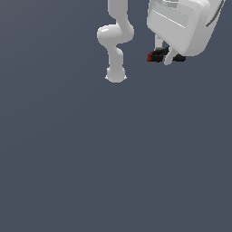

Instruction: Pick up the object and move it to a goal position.

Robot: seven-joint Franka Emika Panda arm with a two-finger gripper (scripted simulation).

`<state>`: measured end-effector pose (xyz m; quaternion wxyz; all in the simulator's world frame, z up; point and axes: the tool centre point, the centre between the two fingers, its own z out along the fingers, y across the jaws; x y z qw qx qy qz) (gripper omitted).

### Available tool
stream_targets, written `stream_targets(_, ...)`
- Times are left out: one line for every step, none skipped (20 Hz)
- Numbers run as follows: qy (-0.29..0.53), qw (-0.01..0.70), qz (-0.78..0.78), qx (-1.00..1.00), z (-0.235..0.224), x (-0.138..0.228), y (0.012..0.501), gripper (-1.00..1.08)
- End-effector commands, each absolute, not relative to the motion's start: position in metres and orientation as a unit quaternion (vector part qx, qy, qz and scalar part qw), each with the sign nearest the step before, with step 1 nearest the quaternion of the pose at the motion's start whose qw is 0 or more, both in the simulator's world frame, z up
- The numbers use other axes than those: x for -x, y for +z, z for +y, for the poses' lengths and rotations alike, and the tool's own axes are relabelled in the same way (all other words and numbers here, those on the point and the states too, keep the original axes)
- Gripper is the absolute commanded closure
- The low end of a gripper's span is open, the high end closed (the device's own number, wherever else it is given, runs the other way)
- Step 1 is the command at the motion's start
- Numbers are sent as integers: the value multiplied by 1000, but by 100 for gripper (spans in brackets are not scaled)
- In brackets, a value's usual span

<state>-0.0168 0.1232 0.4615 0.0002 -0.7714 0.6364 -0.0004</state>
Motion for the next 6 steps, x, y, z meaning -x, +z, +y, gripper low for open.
stream_targets(0,0,637,771,126,17,468,108)
stream_targets(0,0,637,771,126,17,470,108)
stream_targets(0,0,636,771,127,17,471,108)
stream_targets(0,0,636,771,127,17,471,108)
stream_targets(0,0,636,771,128,17,472,108)
stream_targets(0,0,636,771,128,17,472,108)
